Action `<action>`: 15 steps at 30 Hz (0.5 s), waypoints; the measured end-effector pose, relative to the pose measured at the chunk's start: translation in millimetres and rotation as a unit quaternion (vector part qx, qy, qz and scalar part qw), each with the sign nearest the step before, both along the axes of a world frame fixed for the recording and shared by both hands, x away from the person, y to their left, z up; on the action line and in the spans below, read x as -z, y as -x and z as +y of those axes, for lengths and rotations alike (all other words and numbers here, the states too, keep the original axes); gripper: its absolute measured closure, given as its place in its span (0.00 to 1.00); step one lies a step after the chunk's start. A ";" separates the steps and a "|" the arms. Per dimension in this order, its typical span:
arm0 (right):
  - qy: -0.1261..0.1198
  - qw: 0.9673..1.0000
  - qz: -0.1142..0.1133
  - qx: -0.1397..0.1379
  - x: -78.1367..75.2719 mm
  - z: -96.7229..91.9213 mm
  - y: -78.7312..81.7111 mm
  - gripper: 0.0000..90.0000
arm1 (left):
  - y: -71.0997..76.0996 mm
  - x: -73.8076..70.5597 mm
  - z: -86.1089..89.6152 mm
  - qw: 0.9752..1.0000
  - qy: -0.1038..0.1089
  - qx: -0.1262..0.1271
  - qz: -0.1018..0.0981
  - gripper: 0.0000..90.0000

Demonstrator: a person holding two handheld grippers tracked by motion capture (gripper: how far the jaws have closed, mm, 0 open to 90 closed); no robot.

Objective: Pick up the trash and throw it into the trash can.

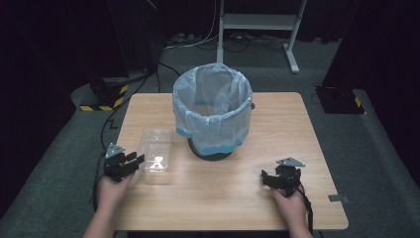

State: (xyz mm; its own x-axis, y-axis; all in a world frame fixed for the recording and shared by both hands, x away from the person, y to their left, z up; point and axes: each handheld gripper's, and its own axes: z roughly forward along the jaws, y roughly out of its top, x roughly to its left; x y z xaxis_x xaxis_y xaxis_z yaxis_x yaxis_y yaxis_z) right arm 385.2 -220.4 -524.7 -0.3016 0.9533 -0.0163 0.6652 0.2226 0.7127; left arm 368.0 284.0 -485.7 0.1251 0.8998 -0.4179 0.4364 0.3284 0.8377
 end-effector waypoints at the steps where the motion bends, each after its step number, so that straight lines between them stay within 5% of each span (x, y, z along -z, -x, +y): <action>1: 0.001 1.000 0.000 -0.001 0.0 -0.1 -0.1 0.14 | 7.5 0.0 -7.1 1.000 -0.006 0.016 0.000 0.65; 8: 0.000 1.000 -0.001 -0.002 -0.2 0.3 0.6 0.15 | 50.5 1.8 -62.0 0.996 -0.001 0.089 -0.021 0.65; 10: 0.001 1.000 -0.001 -0.002 -0.2 0.3 0.7 0.16 | 62.7 1.2 -83.4 0.993 0.008 0.116 -0.029 0.66; 12: 0.000 1.000 -0.001 -0.003 -0.3 0.5 1.2 0.17 | 72.6 0.2 -105.3 0.987 0.001 0.159 -0.030 0.66; 15: 0.001 1.000 0.000 -0.010 -0.6 0.8 1.4 0.17 | 75.5 -1.0 -119.6 0.984 -0.012 0.169 -0.048 0.64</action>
